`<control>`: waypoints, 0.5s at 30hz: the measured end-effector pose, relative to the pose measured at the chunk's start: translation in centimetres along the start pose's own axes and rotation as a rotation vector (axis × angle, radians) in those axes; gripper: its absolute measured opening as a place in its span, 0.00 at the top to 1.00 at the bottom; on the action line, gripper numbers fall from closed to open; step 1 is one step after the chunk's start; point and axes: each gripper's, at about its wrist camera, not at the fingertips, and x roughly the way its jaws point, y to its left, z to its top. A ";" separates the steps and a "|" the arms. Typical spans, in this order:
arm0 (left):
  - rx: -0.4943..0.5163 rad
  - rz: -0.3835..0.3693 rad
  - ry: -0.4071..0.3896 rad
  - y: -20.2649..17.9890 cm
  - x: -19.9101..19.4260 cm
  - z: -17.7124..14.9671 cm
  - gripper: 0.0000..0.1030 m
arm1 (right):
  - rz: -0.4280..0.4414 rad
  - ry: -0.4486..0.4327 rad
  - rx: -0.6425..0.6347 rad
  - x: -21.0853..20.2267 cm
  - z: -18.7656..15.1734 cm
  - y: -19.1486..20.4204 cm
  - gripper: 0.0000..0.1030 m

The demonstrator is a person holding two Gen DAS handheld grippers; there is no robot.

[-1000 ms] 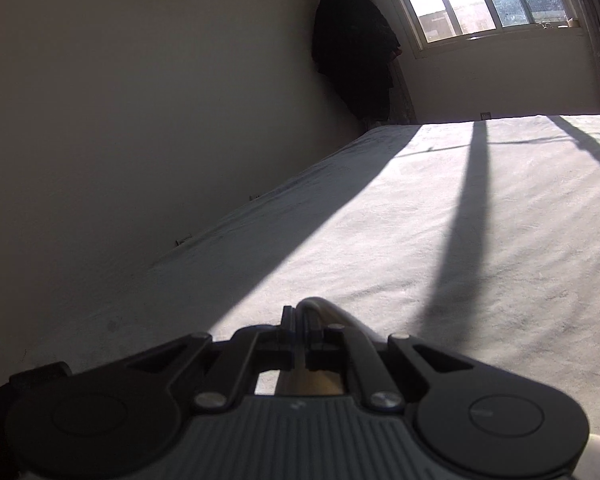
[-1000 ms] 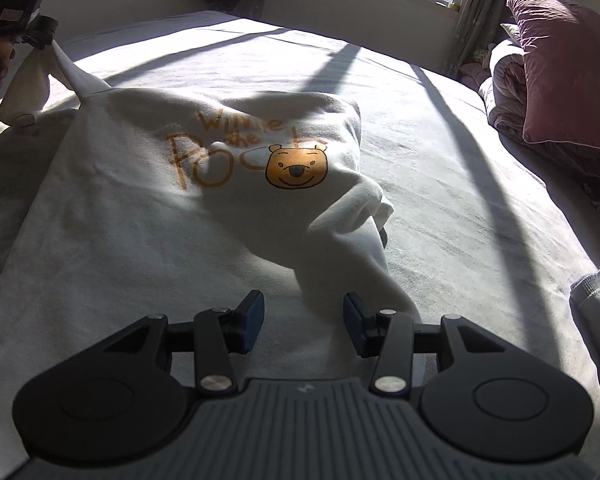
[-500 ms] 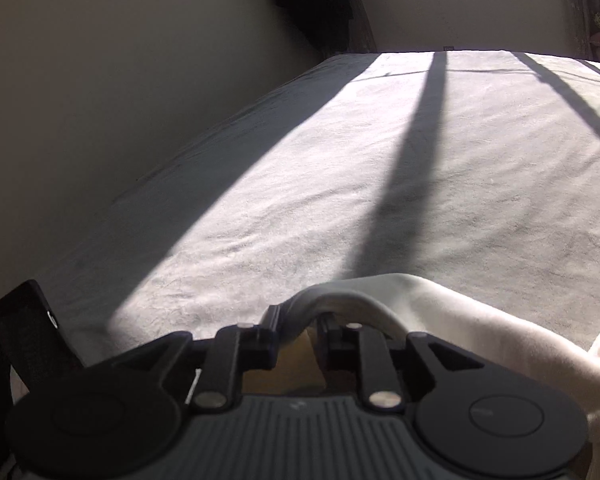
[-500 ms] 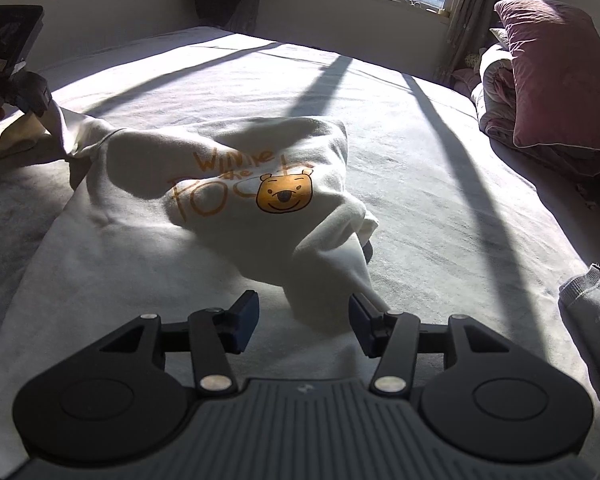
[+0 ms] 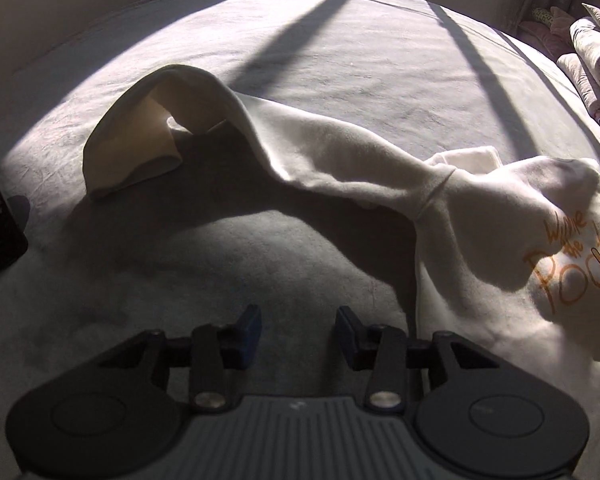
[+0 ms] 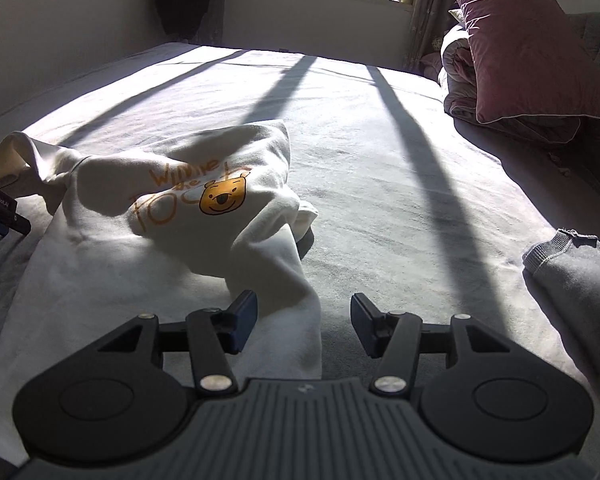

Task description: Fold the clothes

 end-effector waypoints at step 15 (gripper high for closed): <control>-0.143 -0.326 0.098 -0.2 -4.5 -9.7 0.56 | 0.059 0.108 0.280 -1.7 -2.8 -8.2 0.46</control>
